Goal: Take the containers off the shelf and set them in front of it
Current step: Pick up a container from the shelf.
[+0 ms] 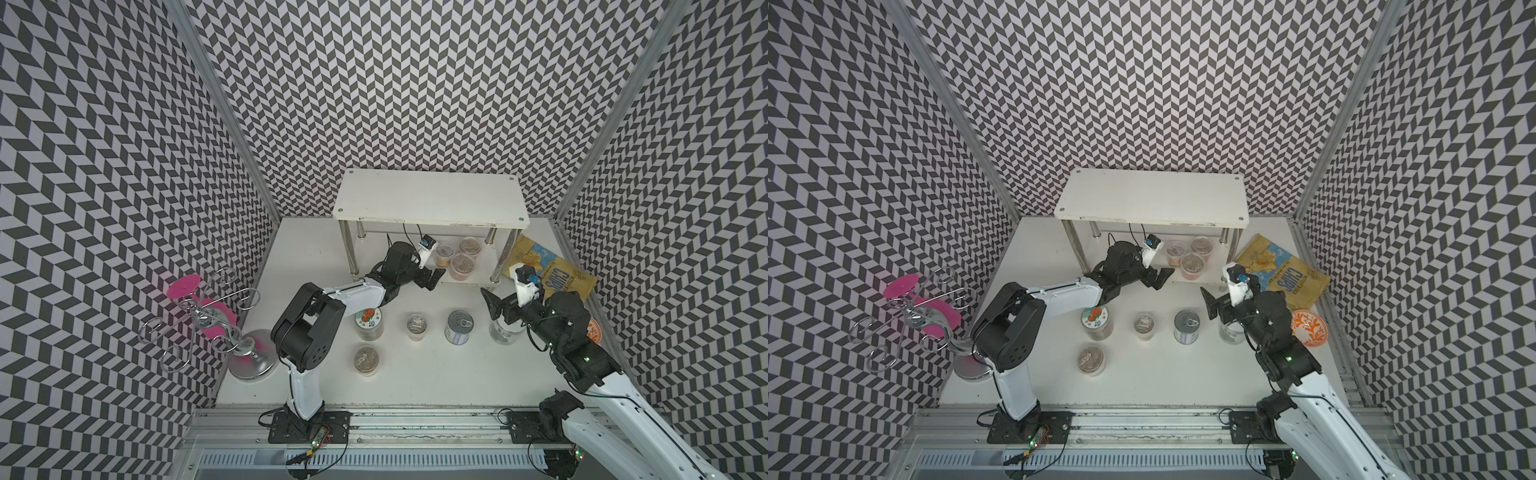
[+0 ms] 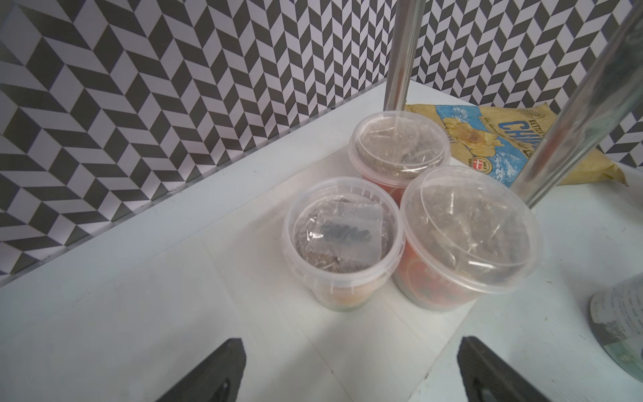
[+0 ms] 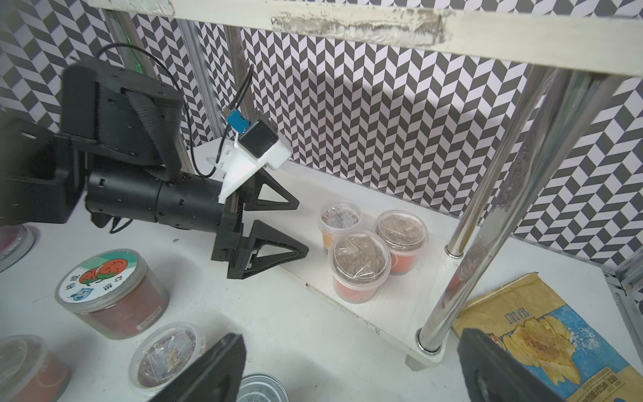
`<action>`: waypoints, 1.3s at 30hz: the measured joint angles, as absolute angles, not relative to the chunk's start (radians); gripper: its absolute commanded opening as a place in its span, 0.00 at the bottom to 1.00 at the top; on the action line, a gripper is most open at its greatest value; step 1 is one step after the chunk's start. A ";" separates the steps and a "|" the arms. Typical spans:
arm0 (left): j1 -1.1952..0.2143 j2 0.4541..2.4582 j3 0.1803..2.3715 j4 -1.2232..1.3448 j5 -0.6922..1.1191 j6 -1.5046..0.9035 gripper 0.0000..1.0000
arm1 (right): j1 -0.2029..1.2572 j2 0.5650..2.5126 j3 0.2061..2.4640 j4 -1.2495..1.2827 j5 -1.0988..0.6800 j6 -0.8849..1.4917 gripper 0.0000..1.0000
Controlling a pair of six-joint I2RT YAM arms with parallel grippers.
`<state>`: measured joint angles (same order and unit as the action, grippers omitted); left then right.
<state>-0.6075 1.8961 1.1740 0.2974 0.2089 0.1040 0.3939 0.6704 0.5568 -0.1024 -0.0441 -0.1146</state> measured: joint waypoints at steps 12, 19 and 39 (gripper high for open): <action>-0.582 2.048 1.349 0.291 0.270 0.147 0.98 | 0.394 0.666 0.578 -0.121 -0.030 -0.122 0.99; -0.572 2.089 1.397 0.283 0.307 0.149 0.98 | 0.394 0.664 0.587 -0.138 -0.019 -0.124 0.99; -0.569 2.188 1.549 0.236 0.393 0.167 0.83 | 0.394 0.668 0.587 -0.150 -0.015 -0.123 1.00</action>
<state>-0.5686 2.1883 1.5490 0.2363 0.3927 0.1665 0.3939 0.6678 0.5865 -0.1501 -0.0151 -0.1226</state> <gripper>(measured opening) 0.859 0.995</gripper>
